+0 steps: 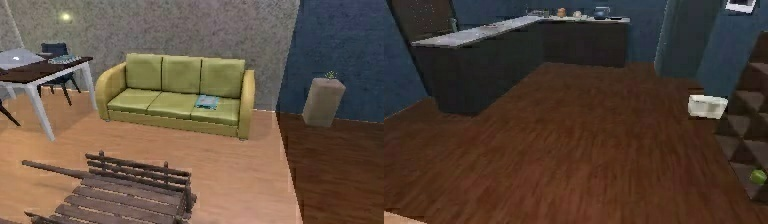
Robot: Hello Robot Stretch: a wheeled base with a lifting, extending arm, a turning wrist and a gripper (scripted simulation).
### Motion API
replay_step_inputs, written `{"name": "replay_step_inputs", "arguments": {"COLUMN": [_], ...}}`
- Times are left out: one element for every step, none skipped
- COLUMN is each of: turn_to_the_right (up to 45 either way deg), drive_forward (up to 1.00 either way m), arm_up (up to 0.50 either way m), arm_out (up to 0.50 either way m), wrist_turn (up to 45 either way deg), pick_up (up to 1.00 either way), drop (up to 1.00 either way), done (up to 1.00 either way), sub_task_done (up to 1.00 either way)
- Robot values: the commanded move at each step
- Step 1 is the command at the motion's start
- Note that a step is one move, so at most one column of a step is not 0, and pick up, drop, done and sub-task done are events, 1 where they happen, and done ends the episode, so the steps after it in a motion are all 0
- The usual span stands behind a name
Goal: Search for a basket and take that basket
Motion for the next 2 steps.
{"name": "replay_step_inputs", "arguments": {"turn_to_the_right": [-45.0, -30.0], "drive_forward": [0.0, 0.0], "arm_up": [0.0, 0.0], "arm_out": [0.0, 0.0], "wrist_turn": [0.0, 0.0], "pick_up": [0.0, 0.0], "drop": [0.0, 0.0], "done": [0.0, 0.0], "sub_task_done": [0.0, 0.0]}}
